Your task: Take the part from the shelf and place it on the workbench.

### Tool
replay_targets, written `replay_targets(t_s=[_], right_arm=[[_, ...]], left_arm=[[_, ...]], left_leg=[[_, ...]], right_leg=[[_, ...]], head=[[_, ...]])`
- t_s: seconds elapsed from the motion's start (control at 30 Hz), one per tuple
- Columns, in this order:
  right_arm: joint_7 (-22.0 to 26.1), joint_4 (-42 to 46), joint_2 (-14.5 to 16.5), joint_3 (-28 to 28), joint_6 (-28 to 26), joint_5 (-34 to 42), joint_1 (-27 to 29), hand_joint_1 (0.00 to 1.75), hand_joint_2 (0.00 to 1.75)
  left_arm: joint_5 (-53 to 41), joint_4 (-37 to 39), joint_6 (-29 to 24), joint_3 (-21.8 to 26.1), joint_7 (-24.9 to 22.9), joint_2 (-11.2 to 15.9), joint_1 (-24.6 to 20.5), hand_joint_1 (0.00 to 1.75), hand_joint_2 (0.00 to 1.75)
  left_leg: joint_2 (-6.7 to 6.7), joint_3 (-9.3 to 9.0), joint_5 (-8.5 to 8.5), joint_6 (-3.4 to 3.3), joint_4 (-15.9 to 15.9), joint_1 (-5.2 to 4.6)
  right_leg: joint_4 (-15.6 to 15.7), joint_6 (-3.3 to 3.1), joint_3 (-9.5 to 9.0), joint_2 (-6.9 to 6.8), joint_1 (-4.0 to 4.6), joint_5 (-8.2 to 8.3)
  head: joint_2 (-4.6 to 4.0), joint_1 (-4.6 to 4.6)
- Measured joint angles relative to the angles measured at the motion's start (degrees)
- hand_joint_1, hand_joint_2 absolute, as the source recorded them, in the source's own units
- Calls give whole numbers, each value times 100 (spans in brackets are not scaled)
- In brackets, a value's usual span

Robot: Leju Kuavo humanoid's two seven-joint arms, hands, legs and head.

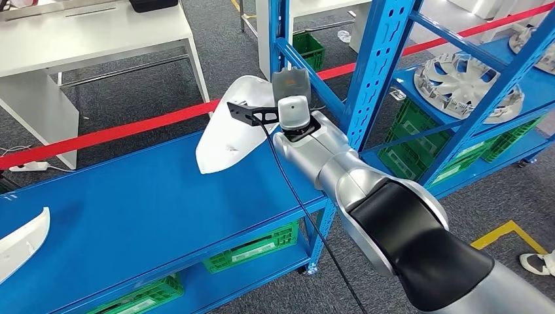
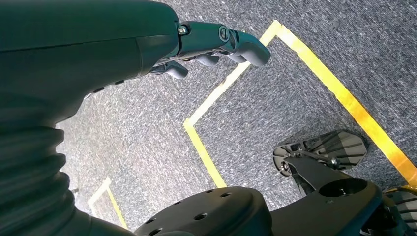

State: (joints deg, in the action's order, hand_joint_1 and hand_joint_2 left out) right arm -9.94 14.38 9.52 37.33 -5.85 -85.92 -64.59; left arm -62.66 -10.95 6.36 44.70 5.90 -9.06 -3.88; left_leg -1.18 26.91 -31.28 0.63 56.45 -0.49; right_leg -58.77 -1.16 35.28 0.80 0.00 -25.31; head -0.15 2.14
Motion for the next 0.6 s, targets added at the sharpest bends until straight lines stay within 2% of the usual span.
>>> replay_targets(t_s=[0.6], right_arm=[[110,0,140,0,-78,-190,59,175,175]], left_arm=[[-7,-24,0,0,36,-13,-63,0,175]], left_leg=[[0,4,2,2,0,1]], right_leg=[[0,0,0,-9,-3,0]], head=[[0,0]])
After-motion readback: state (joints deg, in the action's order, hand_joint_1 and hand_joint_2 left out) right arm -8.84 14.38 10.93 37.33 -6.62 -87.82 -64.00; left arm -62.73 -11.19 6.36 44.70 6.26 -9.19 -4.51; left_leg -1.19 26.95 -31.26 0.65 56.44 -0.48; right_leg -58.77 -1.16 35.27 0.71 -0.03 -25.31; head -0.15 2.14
